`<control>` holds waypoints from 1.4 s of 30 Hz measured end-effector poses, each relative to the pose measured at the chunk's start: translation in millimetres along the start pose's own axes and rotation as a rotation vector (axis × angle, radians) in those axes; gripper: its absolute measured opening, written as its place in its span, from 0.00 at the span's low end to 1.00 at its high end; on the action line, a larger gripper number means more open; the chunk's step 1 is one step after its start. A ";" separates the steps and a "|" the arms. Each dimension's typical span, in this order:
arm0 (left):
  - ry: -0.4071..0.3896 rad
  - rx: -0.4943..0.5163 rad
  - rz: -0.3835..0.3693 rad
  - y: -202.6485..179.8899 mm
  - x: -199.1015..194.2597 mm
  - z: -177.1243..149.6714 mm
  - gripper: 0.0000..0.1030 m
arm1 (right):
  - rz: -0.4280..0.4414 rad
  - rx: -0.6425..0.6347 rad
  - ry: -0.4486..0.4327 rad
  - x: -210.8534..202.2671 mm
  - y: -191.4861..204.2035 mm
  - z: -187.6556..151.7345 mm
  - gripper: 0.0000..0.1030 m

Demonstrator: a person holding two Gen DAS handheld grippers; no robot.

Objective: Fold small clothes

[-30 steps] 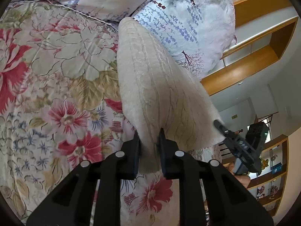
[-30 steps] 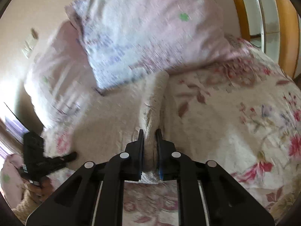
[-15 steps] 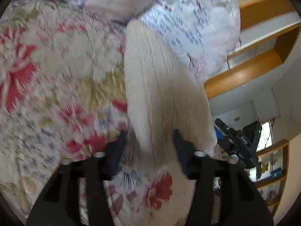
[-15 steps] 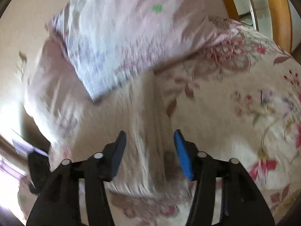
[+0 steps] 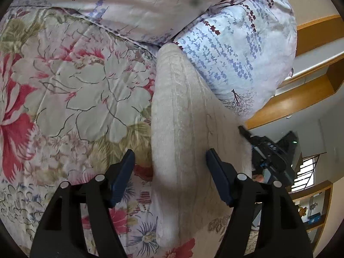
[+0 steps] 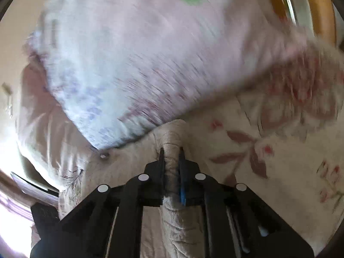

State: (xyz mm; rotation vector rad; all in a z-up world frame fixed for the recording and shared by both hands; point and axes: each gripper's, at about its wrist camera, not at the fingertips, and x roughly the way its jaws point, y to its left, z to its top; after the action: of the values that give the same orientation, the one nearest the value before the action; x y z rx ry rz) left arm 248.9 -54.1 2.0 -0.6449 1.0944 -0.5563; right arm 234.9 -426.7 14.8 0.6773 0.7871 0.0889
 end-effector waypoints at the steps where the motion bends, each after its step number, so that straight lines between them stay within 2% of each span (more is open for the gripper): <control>1: 0.002 0.003 -0.009 -0.7 0.7 -0.5 0.60 | 0.005 -0.039 -0.056 -11.6 5.8 -2.9 0.09; 2: 0.004 0.003 -0.015 -0.4 1.4 -1.0 0.60 | -0.003 -0.057 -0.094 -19.3 8.1 -4.7 0.09; 4: 0.008 -0.005 -0.024 -1.2 7.8 -0.1 0.60 | -0.042 -0.047 -0.099 -20.6 3.4 -6.8 0.09; 8: 0.005 0.001 -0.029 -4.6 13.8 -1.9 0.61 | -0.128 0.014 0.001 9.4 -16.0 -11.2 0.09; 13: 0.010 -0.004 -0.034 -6.7 15.9 0.4 0.62 | -0.141 0.009 0.026 15.1 -15.6 -10.5 0.12; 15: 0.015 -0.015 -0.044 -5.7 14.4 1.1 0.66 | -0.123 0.032 0.029 6.2 -17.1 -7.7 0.29; 17: 0.019 -0.023 -0.067 -3.8 11.3 2.9 0.68 | -0.087 0.069 0.021 -12.7 -25.7 -9.0 0.74; 18: 0.016 -0.022 -0.079 -2.5 7.9 3.8 0.69 | -0.066 0.080 0.017 -19.4 -27.9 -10.3 0.79; 19: 0.013 -0.018 -0.080 -3.2 6.6 5.0 0.70 | -0.033 0.085 0.023 -25.9 -29.6 -10.4 0.80; 26: 0.043 -0.008 -0.111 -10.1 16.3 8.8 0.73 | 0.073 0.142 0.173 -20.1 -48.4 -27.4 0.80; 30: 0.049 0.018 -0.103 -14.5 24.1 8.5 0.72 | 0.095 0.112 0.191 -16.9 -42.0 -37.2 0.79; 31: 0.048 0.022 -0.104 -15.3 24.6 8.8 0.72 | 0.110 0.097 0.199 -17.0 -39.5 -38.7 0.77; 32: 0.044 0.025 -0.103 -16.5 25.6 9.2 0.71 | 0.121 0.093 0.212 -14.0 -35.9 -38.9 0.68; 34: 0.040 0.035 -0.098 -17.5 27.5 9.2 0.71 | 0.158 0.087 0.246 -10.8 -34.2 -42.9 0.60; 37: 0.033 0.048 -0.092 -18.9 30.8 9.8 0.67 | 0.169 0.061 0.240 -10.8 -30.1 -45.1 0.57; 38: 0.032 0.047 -0.094 -19.0 31.7 10.2 0.63 | 0.186 0.073 0.255 -7.9 -30.8 -46.3 0.48; 39: 0.031 0.038 -0.106 -17.1 31.9 10.5 0.61 | 0.201 0.086 0.267 -6.0 -32.8 -47.7 0.44; 41: 0.025 0.001 -0.133 -11.1 31.7 10.8 0.48 | 0.214 0.076 0.261 -6.5 -32.5 -49.7 0.34; 42: 0.020 -0.012 -0.145 -8.9 31.3 10.9 0.43 | 0.220 0.072 0.255 -8.2 -30.9 -50.9 0.32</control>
State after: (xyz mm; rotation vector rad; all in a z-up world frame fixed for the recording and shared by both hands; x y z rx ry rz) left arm 269.4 -79.9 -7.7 -0.7344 1.0758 -0.6828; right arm 189.2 -426.7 -24.3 0.8301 0.9609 0.3534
